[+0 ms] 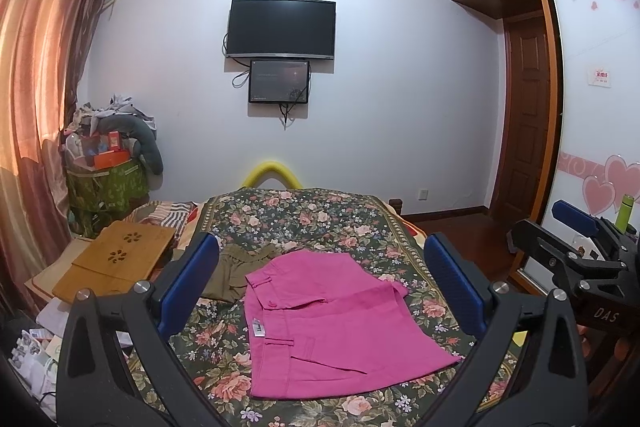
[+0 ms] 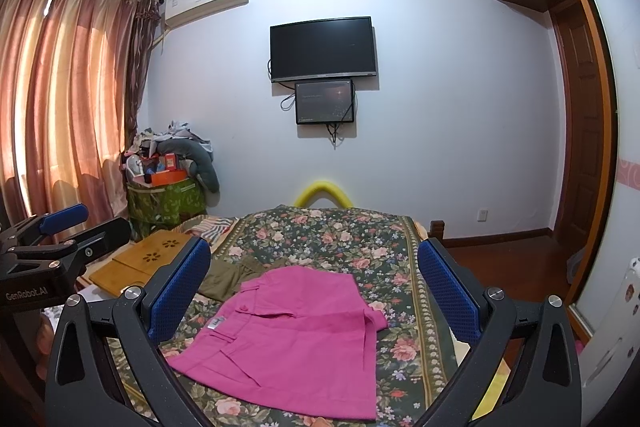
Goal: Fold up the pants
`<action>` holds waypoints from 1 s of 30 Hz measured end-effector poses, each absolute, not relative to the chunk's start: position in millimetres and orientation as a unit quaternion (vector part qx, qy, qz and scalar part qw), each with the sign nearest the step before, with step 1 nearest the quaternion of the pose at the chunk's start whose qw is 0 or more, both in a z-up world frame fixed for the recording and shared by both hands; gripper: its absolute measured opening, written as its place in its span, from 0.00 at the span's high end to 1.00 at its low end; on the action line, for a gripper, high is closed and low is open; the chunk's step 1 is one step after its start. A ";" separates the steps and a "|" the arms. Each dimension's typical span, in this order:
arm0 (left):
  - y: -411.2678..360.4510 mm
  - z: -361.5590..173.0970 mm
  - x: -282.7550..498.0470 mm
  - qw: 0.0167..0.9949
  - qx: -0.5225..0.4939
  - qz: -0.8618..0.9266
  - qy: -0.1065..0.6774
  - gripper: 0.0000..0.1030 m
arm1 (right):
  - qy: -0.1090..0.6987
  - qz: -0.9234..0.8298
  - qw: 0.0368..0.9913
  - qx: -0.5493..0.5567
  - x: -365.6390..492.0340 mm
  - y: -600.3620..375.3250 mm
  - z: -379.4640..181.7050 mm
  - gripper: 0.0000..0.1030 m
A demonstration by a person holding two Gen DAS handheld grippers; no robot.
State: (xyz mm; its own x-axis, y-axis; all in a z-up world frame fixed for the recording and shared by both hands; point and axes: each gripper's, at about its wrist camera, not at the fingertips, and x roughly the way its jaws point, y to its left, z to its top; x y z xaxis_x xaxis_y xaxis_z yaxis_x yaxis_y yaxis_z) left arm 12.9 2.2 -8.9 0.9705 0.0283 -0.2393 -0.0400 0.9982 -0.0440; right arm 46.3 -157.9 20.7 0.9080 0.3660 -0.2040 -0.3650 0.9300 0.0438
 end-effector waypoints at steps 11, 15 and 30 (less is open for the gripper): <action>3.5 -7.5 13.3 0.992 -0.028 0.019 0.123 0.00 | 0.106 0.185 0.977 0.003 46.7 -157.8 23.4 0.00; 3.3 -7.4 13.5 0.992 -0.028 0.019 0.123 0.00 | 0.106 0.185 0.977 0.003 46.9 -158.1 22.9 0.00; 3.4 -7.4 13.5 0.992 -0.028 0.019 0.123 0.00 | 0.106 0.184 0.977 0.002 47.1 -158.3 22.8 0.00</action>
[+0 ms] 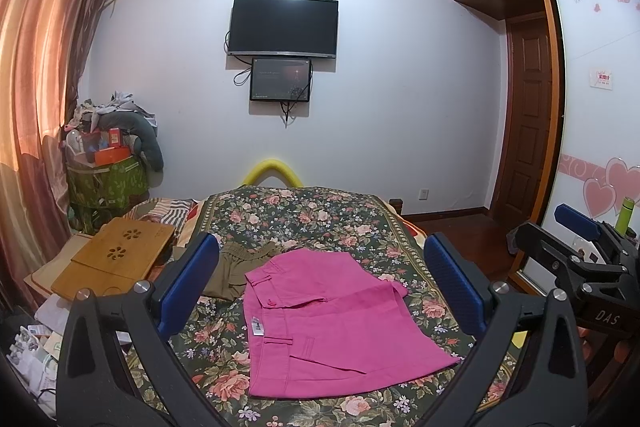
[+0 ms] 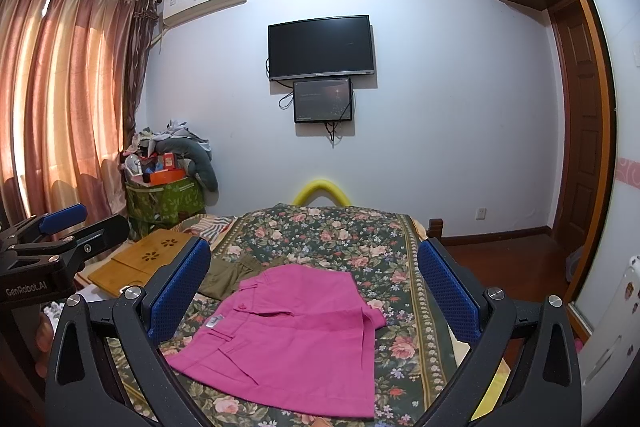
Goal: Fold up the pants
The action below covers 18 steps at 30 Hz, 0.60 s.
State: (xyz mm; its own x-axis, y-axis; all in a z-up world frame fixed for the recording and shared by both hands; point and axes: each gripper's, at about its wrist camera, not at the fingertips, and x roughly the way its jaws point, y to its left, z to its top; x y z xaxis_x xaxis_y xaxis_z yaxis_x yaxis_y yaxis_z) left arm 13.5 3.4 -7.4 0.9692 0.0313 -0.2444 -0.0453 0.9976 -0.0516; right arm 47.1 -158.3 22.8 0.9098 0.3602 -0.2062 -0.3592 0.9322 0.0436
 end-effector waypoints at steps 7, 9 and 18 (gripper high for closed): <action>3.6 -7.2 13.2 0.992 -0.028 0.019 0.123 0.00 | 0.110 0.183 0.977 0.006 48.4 -160.7 24.0 0.00; 3.8 -7.5 13.2 0.992 -0.028 0.019 0.124 0.00 | 0.110 0.182 0.977 0.006 48.2 -161.3 24.4 0.00; 4.0 -14.4 24.6 0.990 -0.025 0.016 0.138 0.00 | 0.122 0.178 0.976 0.010 55.0 -161.0 19.0 0.00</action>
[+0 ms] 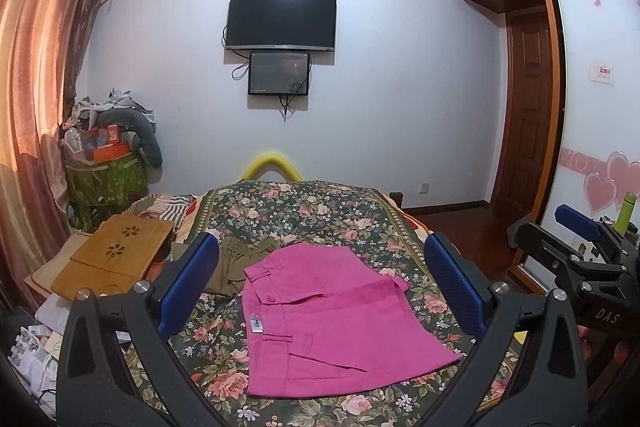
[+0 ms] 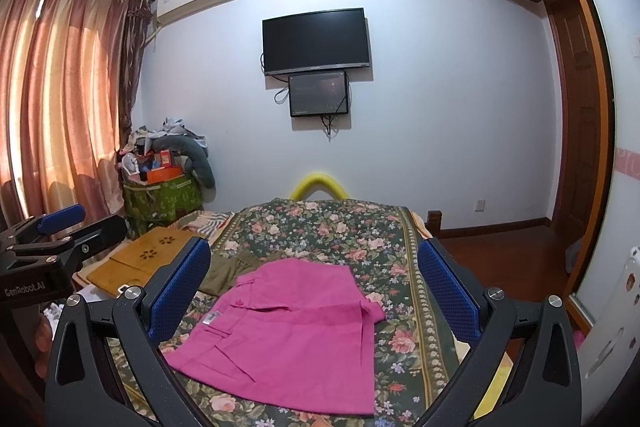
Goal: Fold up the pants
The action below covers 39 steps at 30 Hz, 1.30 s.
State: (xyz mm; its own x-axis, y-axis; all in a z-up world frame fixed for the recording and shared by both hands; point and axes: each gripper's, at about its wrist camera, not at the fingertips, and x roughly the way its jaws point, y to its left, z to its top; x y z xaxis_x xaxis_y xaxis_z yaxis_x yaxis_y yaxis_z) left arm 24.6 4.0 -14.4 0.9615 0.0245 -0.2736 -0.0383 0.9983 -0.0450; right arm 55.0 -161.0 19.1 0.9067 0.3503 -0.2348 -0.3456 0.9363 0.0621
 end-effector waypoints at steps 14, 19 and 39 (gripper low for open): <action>31.5 -75.8 138.8 0.965 -0.016 0.037 0.257 0.00 | 0.223 0.154 0.962 -0.023 135.2 -156.8 -44.1 0.00; 63.1 -119.3 195.5 0.944 -0.037 0.053 0.324 0.00 | 0.273 0.150 0.949 -0.041 171.8 -158.9 -70.7 0.01; 129.0 -255.8 314.1 0.849 -0.044 0.029 0.526 0.35 | 0.453 0.186 0.869 -0.067 280.7 -166.4 -159.9 0.31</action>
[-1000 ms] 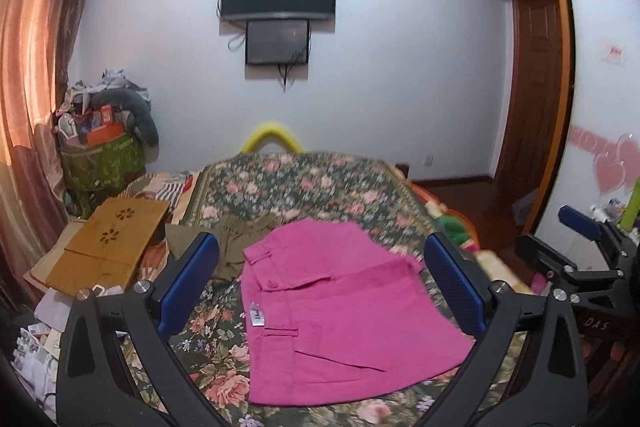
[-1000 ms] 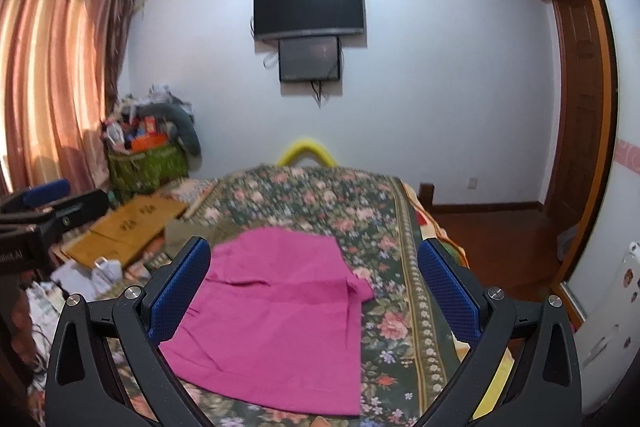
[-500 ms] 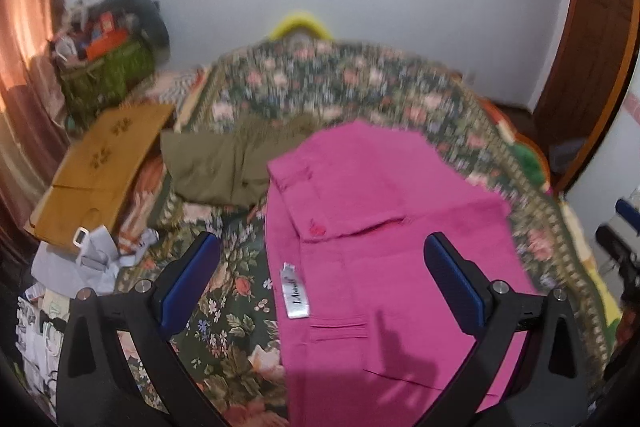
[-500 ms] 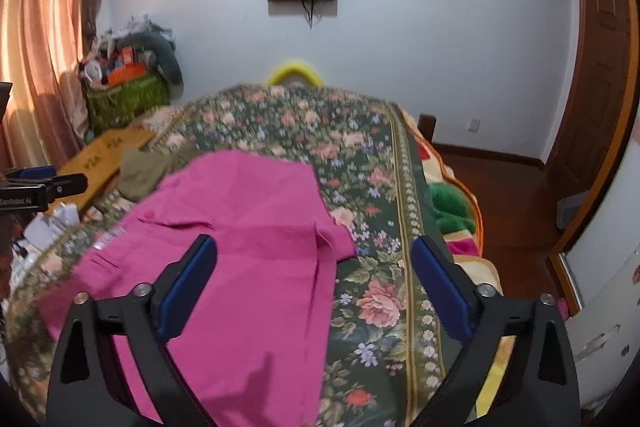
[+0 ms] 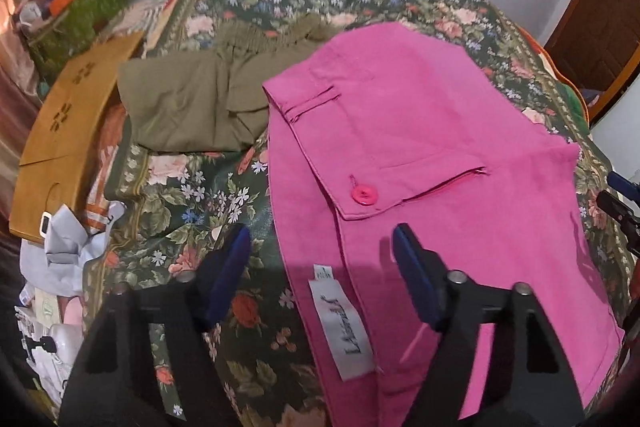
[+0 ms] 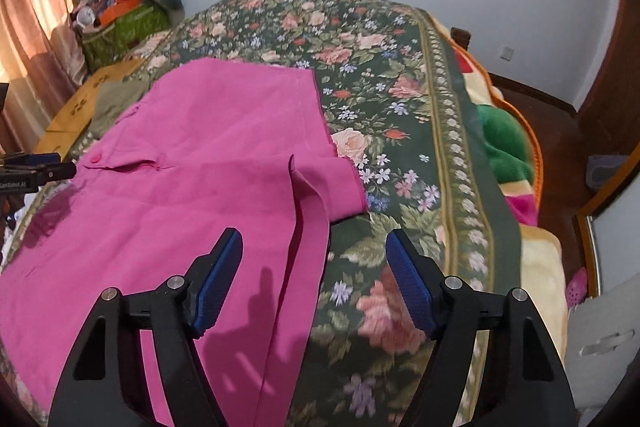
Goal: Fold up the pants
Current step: 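Lower both tools toward the leg ends of the pink pants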
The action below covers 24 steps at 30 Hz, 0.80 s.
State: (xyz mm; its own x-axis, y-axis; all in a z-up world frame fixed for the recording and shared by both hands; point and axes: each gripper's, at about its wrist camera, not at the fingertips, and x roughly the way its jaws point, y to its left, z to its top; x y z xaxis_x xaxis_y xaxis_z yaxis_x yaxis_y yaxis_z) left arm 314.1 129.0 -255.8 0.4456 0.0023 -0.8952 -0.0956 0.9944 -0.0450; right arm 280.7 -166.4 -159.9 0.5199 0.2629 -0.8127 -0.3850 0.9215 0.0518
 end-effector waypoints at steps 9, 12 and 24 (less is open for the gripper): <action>122.2 -244.2 329.8 0.848 -0.003 0.000 0.530 0.46 | 0.452 0.226 0.858 -0.090 314.0 -147.2 -165.2 0.45; 119.7 -247.8 332.6 0.840 -0.027 -0.027 0.542 0.46 | 0.461 0.234 0.850 -0.095 325.1 -139.6 -172.5 0.54; 112.8 -279.2 330.1 0.809 -0.072 -0.047 0.581 0.79 | 0.506 0.250 0.823 -0.069 338.9 -130.7 -199.4 0.84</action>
